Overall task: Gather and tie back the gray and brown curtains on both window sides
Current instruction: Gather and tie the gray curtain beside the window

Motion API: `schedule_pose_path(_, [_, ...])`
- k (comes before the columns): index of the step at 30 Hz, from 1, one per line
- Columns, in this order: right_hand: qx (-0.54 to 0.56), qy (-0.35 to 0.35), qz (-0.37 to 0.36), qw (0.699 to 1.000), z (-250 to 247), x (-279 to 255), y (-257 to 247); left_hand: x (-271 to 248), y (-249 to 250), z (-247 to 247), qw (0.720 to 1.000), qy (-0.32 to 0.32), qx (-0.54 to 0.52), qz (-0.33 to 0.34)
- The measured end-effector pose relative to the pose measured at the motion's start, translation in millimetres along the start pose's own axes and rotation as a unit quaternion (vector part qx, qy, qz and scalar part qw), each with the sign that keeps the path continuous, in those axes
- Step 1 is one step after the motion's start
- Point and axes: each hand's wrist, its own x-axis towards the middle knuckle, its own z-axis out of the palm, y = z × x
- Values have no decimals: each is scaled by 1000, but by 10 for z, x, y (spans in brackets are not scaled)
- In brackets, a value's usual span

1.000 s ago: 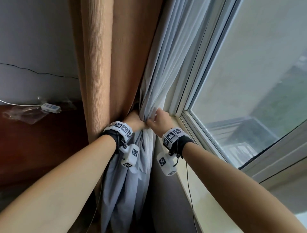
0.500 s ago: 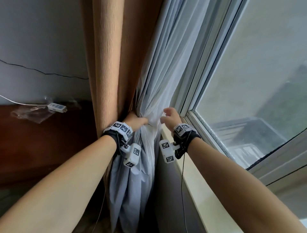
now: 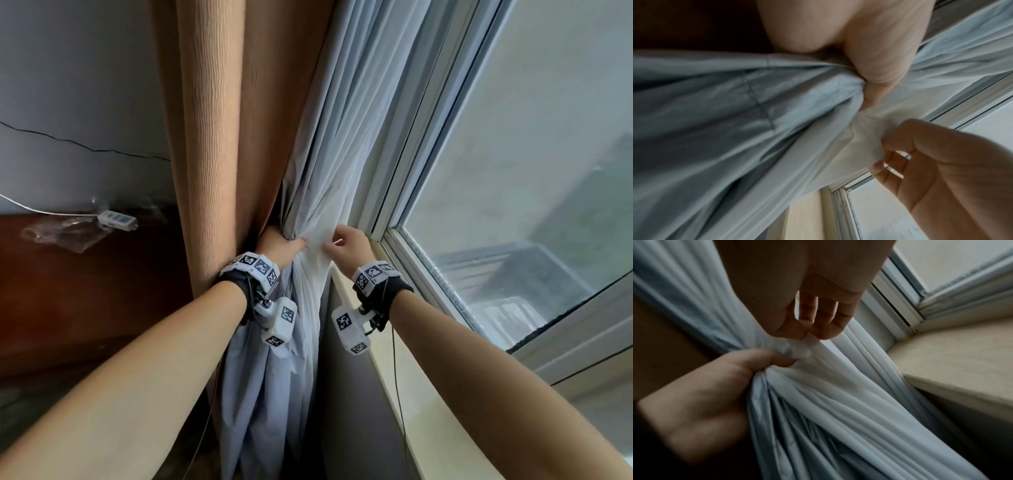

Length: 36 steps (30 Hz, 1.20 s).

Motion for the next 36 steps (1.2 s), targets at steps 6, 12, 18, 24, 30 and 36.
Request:
schedule_pose_path(6, [-102,-43,-74,991,-31,-224,-290,-29,104,179,995,-69,76,17])
schedule_pose_path(12, [-107,-93,-50,989,-107,-186,-365,-43,50,76,987,-131,93,29])
schedule_pose_path(18, [34,-27,-18,999,-42,-123,-231,-138,38,45,998,-47,40,16])
schedule_pose_path(24, [160,-49,172,971,-92,66,31,-119,10,-181,995,-82,17,-51])
schedule_pose_path(30, [273,-182,163,930,45,52,-171,-97,14,-225,993,-107,7,-51])
schedule_pose_path(36, [101,-20,105,989,-13,112,5,-87,0,-184,999,-33,20,-34])
